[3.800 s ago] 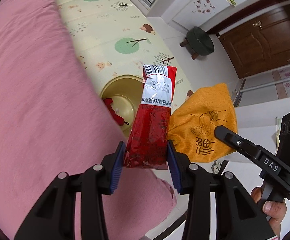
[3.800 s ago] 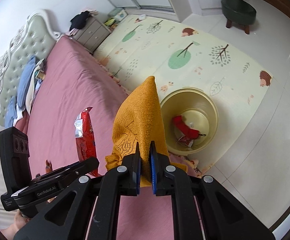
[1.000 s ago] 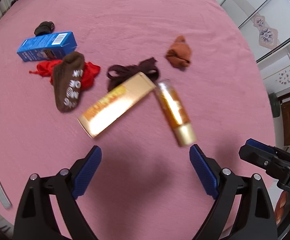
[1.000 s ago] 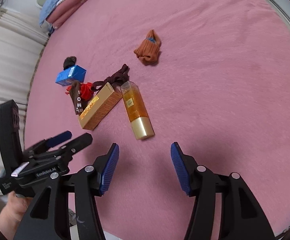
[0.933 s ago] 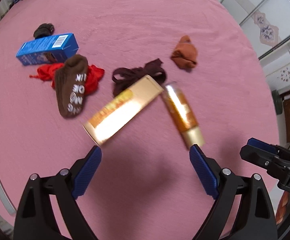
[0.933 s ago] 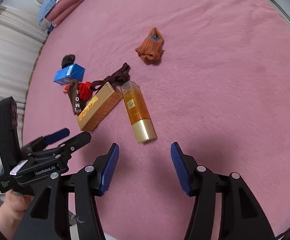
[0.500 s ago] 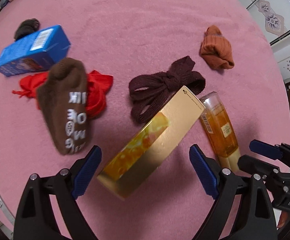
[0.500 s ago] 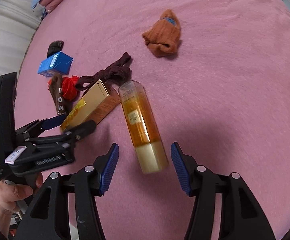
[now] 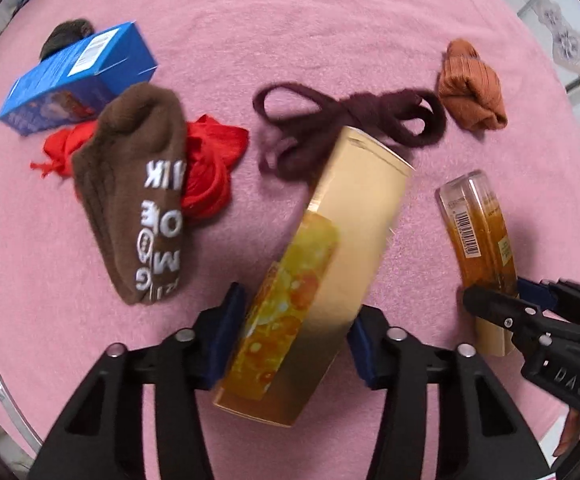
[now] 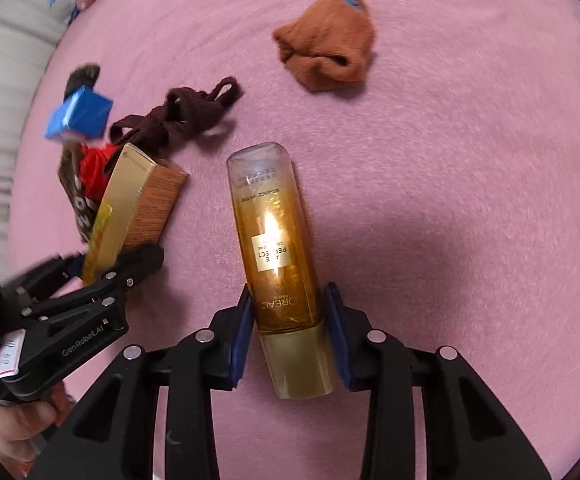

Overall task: Collect trash
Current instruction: 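Grasp the gold box with the left tool while the right grasps the amber bottle, then carry the box and bottle to the yellow bin and release the box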

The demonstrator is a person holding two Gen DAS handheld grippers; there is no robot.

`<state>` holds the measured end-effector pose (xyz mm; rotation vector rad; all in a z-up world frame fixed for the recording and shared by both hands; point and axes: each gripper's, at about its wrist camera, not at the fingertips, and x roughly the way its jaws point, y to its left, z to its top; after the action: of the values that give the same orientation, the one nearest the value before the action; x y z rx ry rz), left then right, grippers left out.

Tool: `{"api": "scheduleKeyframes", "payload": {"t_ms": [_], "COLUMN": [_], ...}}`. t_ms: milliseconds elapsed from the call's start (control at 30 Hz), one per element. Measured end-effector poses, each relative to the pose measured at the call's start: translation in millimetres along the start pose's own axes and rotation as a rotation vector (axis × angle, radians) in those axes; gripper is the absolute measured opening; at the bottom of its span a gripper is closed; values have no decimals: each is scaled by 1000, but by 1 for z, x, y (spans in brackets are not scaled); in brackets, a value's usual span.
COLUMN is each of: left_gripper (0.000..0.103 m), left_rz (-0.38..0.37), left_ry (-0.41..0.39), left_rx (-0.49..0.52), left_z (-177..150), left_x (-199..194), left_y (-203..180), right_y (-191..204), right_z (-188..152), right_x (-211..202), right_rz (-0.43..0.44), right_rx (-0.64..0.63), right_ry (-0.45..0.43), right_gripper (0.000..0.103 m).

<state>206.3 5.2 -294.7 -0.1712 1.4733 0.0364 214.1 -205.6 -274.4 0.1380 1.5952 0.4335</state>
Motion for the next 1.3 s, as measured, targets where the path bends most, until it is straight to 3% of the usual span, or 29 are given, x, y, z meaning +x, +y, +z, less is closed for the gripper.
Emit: {"api": "scheduleKeyframes", "payload": {"t_ms": [167,367,567,833,1300], "left_gripper": [39,38,38,38,38], "left_rz": [-196,-294,-348,-427,-490], "left_ry": [12,21,25,37,43], "left_rx": [-135,-195,-163,-144,96], "left_z": [-17,-46,-73,-90,-98], "left_x": [-10,-21,-43,-60,-84], "left_y": [15,3,-50,-139,-373], "right_y": [-19,-41,-71,-128,-282], "right_z": [-12,-38,-69,-110,-170], "right_x": [-13,-39,-80,-133,-256], "right_rz": [110,179,233,238,170], "right_rx": [78,95,149,241,380], "right_ry": [15,4,-36,-131,-337], "right_gripper": [32,31,31,31,31]}}
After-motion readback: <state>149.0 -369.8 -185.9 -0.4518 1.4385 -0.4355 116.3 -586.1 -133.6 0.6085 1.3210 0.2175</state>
